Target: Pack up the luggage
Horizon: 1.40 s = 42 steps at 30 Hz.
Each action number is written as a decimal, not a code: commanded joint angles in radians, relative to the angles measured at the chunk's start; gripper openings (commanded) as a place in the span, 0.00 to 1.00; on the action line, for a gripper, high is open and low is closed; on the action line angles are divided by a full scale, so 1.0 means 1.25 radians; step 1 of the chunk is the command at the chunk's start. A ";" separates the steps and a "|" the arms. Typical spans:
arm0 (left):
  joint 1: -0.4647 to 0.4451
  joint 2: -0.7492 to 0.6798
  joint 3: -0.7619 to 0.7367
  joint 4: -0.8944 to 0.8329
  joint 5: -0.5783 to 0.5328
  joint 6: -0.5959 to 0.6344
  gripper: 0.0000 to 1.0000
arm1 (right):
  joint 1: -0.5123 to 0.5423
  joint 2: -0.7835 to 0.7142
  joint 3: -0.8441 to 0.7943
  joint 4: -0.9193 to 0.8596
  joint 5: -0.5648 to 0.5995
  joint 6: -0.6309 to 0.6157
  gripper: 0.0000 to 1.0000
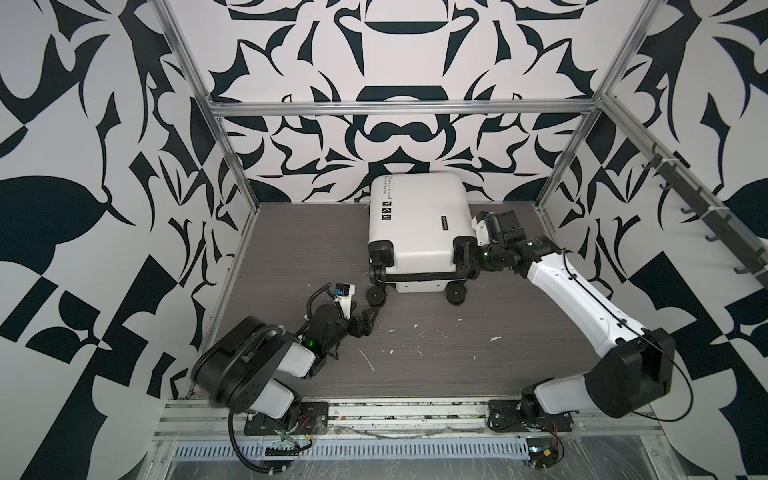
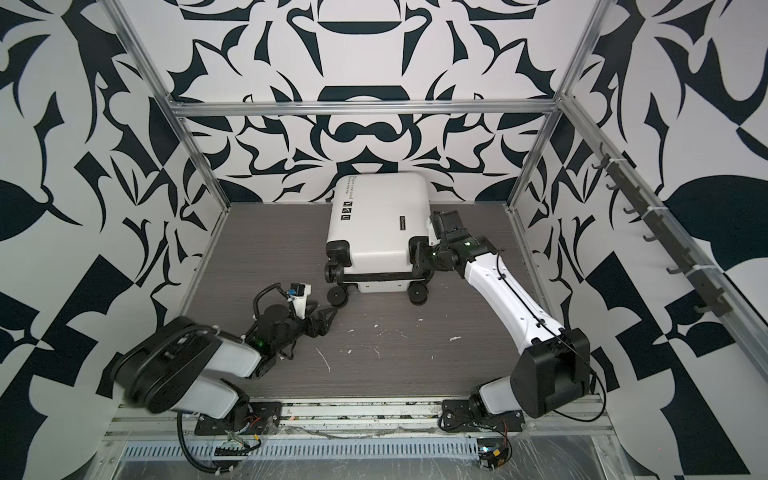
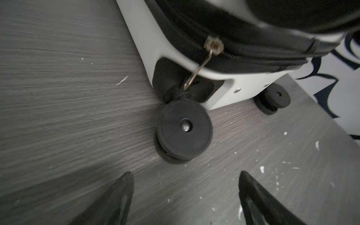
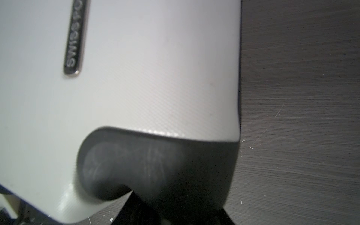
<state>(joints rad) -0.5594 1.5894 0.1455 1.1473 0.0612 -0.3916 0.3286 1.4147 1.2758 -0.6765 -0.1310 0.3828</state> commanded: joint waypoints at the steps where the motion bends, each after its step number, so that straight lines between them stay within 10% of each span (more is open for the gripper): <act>1: 0.001 0.095 0.038 0.224 0.021 0.019 0.76 | 0.000 -0.030 0.052 0.065 -0.022 -0.034 0.00; 42: 0.060 0.188 0.190 0.223 0.150 0.095 0.30 | 0.001 -0.056 0.035 0.050 -0.010 -0.043 0.00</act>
<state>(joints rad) -0.4881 1.8114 0.3576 1.3678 0.1997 -0.2798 0.3286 1.4147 1.2762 -0.6804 -0.1307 0.3828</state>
